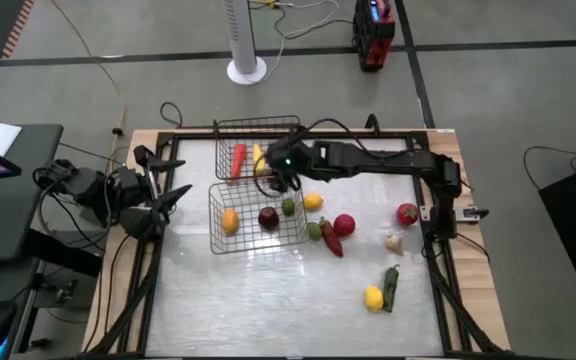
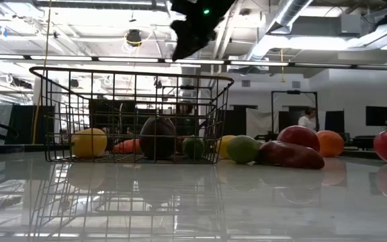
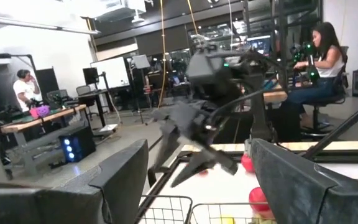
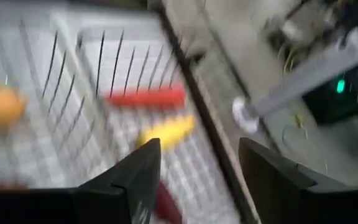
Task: Sort produce into baskets
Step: Put the green lime into the brown wire basket
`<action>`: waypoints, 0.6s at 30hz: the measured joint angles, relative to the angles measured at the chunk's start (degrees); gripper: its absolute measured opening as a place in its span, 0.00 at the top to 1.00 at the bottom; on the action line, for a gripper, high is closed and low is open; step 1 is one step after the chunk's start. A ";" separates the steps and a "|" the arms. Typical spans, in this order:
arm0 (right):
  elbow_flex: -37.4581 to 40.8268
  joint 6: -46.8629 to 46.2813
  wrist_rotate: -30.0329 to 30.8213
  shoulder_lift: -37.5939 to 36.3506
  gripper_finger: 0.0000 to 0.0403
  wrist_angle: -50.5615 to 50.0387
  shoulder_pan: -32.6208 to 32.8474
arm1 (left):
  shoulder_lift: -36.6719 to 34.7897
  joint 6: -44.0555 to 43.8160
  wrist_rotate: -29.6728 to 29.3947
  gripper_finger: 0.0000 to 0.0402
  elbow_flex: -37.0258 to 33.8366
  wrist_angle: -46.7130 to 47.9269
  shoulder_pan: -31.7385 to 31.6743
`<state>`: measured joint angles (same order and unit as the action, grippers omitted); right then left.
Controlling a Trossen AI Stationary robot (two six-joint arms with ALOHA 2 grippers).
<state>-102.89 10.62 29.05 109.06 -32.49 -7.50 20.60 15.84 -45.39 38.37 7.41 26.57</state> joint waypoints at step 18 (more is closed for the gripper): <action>16.28 -36.45 3.83 -10.16 0.37 -36.65 8.13 | 0.02 -6.11 0.09 0.32 -0.02 3.48 -0.02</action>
<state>-86.62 -25.84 32.88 98.90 -69.14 0.62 20.62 9.74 -45.30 38.35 10.90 26.55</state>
